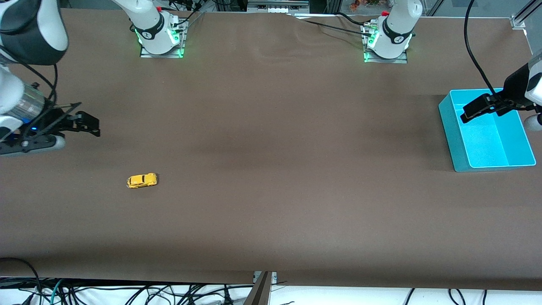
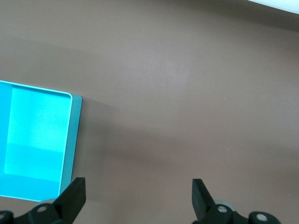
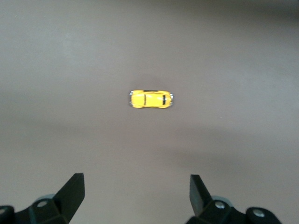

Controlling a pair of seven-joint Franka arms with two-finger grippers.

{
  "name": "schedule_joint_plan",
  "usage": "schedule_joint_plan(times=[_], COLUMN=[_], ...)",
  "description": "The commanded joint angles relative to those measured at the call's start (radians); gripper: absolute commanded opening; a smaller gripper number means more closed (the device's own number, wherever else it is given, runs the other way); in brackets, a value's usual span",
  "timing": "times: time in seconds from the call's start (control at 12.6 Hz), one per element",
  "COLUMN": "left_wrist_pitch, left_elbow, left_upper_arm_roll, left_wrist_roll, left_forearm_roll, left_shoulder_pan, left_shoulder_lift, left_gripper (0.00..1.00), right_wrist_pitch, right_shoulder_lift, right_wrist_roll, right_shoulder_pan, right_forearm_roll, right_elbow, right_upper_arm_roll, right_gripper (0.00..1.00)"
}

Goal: Wind and store yellow beetle car
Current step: 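Reach the right gripper toward the yellow beetle car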

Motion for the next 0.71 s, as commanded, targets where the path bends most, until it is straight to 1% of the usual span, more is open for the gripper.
schedule_joint_plan(times=[0.0, 0.08, 0.24, 0.48, 0.64], left_wrist_pitch=[-0.003, -0.003, -0.003, -0.005, -0.006], left_elbow=[0.015, 0.015, 0.013, 0.013, 0.012], left_upper_arm_roll=[-0.001, -0.001, -0.001, -0.001, -0.002], left_wrist_roll=[0.013, 0.015, 0.015, 0.015, 0.015], left_forearm_roll=[-0.010, -0.010, -0.008, -0.010, -0.008], left_shoulder_pan=[0.003, 0.003, 0.003, 0.003, 0.001], left_shoulder_lift=[0.006, 0.006, 0.006, 0.006, 0.006], left_gripper=[1.00, 1.00, 1.00, 1.00, 1.00], right_wrist_pitch=[-0.023, -0.023, -0.015, -0.005, 0.044], right_shoulder_lift=[0.044, 0.065, 0.113, 0.191, 0.236], right_wrist_roll=[-0.016, -0.033, -0.250, -0.484, -0.664], right_shoulder_pan=[0.008, 0.012, 0.014, 0.005, 0.003], right_forearm_roll=[0.003, 0.000, -0.002, -0.008, -0.009], right_elbow=[0.024, 0.022, 0.022, 0.022, 0.021], right_upper_arm_roll=[-0.002, -0.002, -0.002, -0.002, -0.005], right_gripper=[0.99, 0.99, 0.99, 0.99, 0.99])
